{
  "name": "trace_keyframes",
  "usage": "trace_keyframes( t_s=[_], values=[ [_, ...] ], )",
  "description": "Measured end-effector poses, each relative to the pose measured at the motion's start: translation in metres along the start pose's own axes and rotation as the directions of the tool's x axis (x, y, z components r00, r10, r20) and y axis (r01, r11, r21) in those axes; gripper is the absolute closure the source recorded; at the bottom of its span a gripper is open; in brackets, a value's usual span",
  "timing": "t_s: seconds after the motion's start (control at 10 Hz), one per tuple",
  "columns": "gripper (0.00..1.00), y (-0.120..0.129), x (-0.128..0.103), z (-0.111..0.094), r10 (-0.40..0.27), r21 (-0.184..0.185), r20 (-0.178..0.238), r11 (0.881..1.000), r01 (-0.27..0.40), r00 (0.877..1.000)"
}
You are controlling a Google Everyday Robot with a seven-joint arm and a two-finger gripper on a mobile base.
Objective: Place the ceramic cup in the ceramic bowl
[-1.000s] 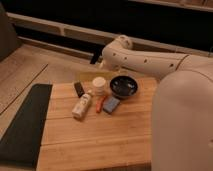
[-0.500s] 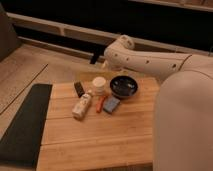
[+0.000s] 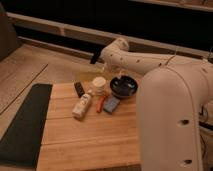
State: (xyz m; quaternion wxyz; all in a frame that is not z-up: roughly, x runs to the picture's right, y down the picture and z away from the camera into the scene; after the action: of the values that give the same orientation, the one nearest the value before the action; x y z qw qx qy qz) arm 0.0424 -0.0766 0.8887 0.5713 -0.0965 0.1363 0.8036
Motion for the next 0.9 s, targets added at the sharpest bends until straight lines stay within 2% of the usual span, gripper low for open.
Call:
trace_keyframes(
  t_s=[0.1,0.3,0.5,0.7,0.9],
  values=[
    [0.35,-0.001,0.003,0.016,-0.002,0.035,-0.039,0.999,0.004,0.999],
    [0.35,0.003,0.008,0.036,-0.011,0.073,-0.090,0.997,0.017,0.996],
    [0.35,0.007,0.018,0.055,0.010,0.094,-0.151,0.996,0.004,0.988],
    [0.36,0.012,0.031,0.072,-0.001,0.116,-0.212,0.993,0.026,0.977],
    [0.50,0.018,0.039,0.085,-0.030,0.130,-0.246,0.989,0.064,0.969]
  ],
)
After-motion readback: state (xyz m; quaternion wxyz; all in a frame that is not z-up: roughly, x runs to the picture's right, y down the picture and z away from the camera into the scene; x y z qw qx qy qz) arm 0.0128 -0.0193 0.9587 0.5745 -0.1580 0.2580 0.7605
